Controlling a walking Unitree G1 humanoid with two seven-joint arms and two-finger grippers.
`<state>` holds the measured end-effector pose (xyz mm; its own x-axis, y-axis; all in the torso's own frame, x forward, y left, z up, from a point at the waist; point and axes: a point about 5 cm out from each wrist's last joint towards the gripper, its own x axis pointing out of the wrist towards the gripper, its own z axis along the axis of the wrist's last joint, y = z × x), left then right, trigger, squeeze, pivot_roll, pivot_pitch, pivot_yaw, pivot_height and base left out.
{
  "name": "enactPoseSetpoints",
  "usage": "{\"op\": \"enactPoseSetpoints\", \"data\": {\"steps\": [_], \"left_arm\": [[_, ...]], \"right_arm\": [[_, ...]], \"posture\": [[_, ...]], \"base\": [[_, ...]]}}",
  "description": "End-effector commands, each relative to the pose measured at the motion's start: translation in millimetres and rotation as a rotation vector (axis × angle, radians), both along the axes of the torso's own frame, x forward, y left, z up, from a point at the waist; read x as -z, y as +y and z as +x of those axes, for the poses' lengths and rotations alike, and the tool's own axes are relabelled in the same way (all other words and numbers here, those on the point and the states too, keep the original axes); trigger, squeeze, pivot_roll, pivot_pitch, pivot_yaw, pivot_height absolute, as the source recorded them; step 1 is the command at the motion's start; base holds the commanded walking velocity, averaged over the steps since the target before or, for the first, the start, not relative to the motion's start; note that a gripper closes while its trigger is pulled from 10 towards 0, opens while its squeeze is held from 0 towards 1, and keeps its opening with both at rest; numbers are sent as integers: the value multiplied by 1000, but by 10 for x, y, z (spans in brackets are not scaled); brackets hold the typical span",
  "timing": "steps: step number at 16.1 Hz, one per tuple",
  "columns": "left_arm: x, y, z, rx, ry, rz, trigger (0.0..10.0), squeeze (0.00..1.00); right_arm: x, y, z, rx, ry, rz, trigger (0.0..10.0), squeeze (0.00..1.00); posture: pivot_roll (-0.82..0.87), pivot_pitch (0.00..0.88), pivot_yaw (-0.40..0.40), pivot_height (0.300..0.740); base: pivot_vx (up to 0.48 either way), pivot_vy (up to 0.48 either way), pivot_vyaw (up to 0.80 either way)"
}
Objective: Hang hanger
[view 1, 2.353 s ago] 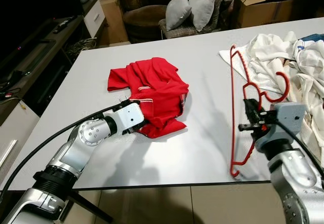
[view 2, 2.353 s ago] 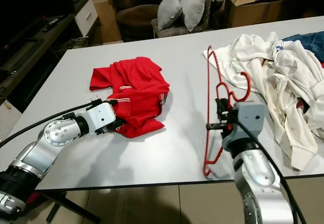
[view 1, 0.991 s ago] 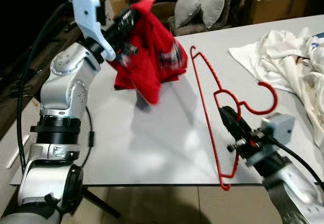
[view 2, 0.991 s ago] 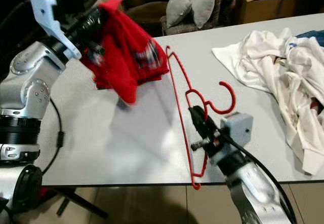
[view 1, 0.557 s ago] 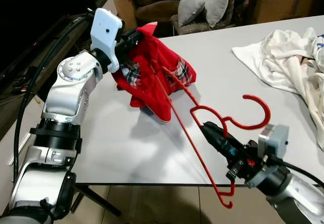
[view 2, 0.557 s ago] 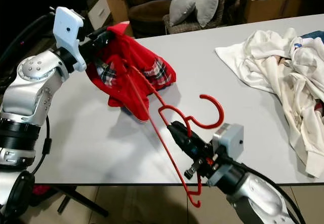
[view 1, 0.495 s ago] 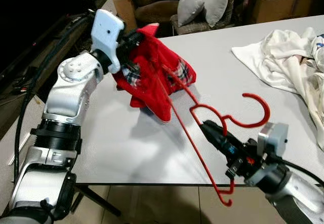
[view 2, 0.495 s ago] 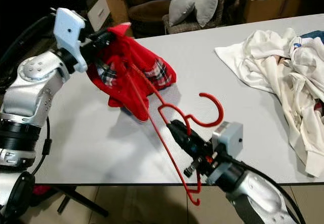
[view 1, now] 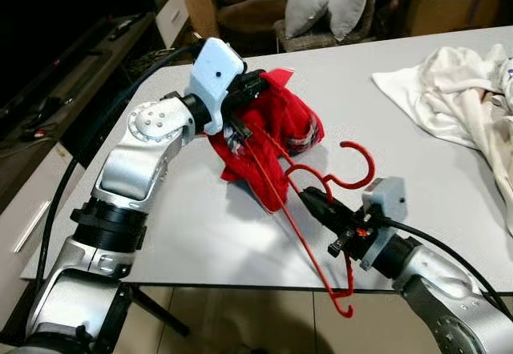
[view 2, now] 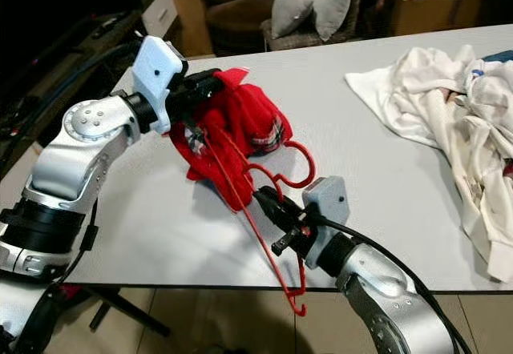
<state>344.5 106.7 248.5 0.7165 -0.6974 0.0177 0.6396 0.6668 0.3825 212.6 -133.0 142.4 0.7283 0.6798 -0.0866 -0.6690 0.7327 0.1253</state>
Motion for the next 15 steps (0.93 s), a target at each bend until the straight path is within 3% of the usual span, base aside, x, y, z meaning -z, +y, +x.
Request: {"op": "enactPoseSetpoints", "data": {"steps": [1, 3, 4, 5, 6, 7, 11, 13, 14, 15], "left_arm": [[-55, 45, 27, -33, -25, 15, 0, 0], [-49, 17, -19, -5, -7, 9, 0, 0], [-11, -12, -52, 8, -2, 28, 5961, 0], [23, -56, -96, 58, 35, -1, 10000, 718], [26, -72, -105, 65, 41, -12, 10000, 718], [60, -110, -173, 110, 62, -11, 10000, 1000], [109, -205, -387, 257, 104, -36, 10000, 1000], [111, -152, -463, 241, 84, -42, 10000, 1000], [98, -83, -461, 206, 77, -63, 10000, 467], [90, -54, -466, 196, 76, -75, 10000, 431]], "right_arm": [[24, 28, 9, -6, 12, -20, 10000, 0], [-26, -29, 119, 87, -21, -2, 10000, 0], [-92, -33, 171, 106, -44, 40, 10000, 0], [-144, -23, 187, 105, -61, 70, 10000, 0], [-155, -29, 191, 104, -64, 76, 10000, 0], [-184, -23, 191, 97, -73, 99, 10000, 0], [-175, -35, 200, 99, -68, 106, 10000, 0], [-168, -58, 205, 107, -57, 125, 10000, 0], [-167, -66, 211, 113, -56, 132, 10000, 0], [-167, -71, 212, 116, -56, 136, 10000, 0]], "posture": [[-129, 0, 181, 740], [-138, 0, 176, 740], [-145, 0, 174, 740], [-149, 0, 172, 740], [-153, 0, 167, 740], [-158, 0, 162, 740], [-162, 0, 148, 740], [-152, 0, 137, 740], [-151, 0, 136, 740], [-151, 0, 136, 740]], "base": [[0, 0, 0], [0, 0, 0], [0, 0, 0], [0, 0, 0], [0, 0, 0], [0, 0, 0], [0, 0, 0], [0, 0, 0], [0, 0, 0], [0, 0, 0]]}}
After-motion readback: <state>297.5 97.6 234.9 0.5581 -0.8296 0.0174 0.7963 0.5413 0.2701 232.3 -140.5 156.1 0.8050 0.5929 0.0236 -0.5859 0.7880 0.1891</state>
